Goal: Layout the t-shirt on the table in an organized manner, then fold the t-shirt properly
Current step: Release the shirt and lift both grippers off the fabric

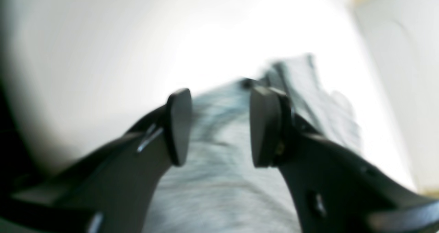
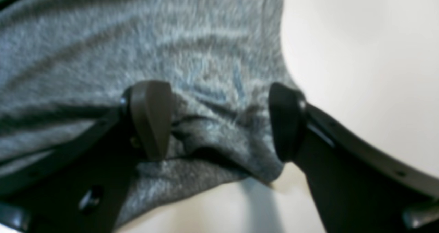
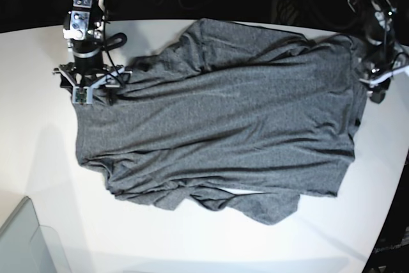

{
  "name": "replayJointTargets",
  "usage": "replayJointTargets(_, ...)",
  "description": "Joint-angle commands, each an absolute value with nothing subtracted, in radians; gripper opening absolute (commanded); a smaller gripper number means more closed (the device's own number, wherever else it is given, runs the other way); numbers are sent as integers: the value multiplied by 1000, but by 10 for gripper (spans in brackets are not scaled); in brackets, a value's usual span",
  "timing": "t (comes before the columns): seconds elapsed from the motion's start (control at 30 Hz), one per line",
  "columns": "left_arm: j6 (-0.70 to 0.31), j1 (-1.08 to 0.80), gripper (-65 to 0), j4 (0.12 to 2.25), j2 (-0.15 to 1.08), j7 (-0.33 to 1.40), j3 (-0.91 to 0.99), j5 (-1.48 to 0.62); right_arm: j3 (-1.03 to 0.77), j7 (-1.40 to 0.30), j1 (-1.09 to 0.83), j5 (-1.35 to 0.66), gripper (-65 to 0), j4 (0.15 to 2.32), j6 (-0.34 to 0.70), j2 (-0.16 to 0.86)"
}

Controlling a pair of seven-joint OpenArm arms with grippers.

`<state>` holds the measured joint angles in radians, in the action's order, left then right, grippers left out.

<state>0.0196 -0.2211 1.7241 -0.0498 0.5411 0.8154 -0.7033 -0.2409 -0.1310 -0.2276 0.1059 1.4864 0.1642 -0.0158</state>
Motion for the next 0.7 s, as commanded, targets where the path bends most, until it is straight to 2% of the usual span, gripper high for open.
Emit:
replayJointTargets(0.0,16,-199,-377,1710,-45,527,786,-679,-242,-104,-199,104,-202,1478,163,-8)
replayJointTargets(0.13,16,-88,-377,1535,-45,518,676,-533,-232,-104,-140,104,-202,1369,163,24)
replayJointTargets(0.3,16,48,-375,1305,-35,515,685,-410,-194,-104,-41,104,-202,1216,163,88)
replayJointTargets(0.43,16,148,-375,1153,22,493,694,-386,-191,-104,71,105,-202,1087,163,128)
replayJointTargets(0.53,16,202,-376,1043,62,394,687,-384,-191,-104,157,105,-202,1009,163,156)
replayJointTargets(0.67,16,251,-377,972,77,354,687,-381,-191,-104,265,105,-202,909,163,166)
